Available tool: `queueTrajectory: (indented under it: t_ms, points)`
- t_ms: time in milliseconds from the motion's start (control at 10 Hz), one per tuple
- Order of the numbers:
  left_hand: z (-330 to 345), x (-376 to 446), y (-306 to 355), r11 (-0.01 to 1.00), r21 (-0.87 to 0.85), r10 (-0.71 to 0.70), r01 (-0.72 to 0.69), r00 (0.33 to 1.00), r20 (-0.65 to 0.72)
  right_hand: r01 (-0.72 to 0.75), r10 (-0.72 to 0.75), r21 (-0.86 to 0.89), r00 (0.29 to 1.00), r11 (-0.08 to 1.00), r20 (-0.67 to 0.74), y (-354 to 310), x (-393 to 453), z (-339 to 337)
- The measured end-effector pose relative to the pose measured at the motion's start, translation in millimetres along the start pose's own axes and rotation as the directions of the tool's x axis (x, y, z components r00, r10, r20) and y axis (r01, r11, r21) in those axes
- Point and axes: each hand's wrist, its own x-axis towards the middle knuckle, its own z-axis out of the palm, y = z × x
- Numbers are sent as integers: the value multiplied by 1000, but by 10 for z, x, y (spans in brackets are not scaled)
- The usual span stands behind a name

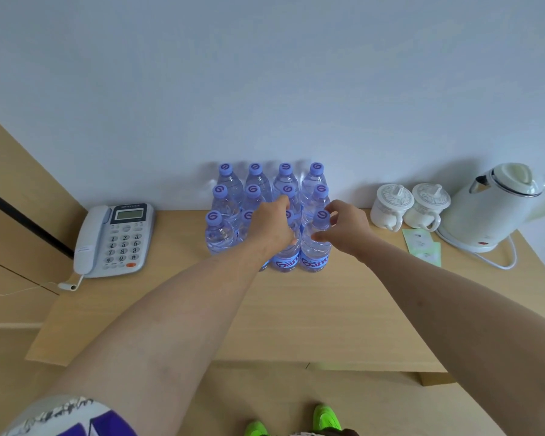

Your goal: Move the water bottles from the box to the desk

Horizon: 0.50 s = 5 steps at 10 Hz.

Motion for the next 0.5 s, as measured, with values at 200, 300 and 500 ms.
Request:
queueTrajectory:
  t_ms: [200,300,500]
  points:
    - [-8,36,-18,999,7,36,-36,999,3,7,-7,-1,999,1000,-32,9,-52,37]
    - [8,21,-12,998,18,66,-66,998,-5,1,-2,-9,997,1000,-71,-11,-107,85]
    - [-100,-64,39,996,-27,83,-83,997,7,-3,-9,-86,989,996,-146,-150,-282,99]
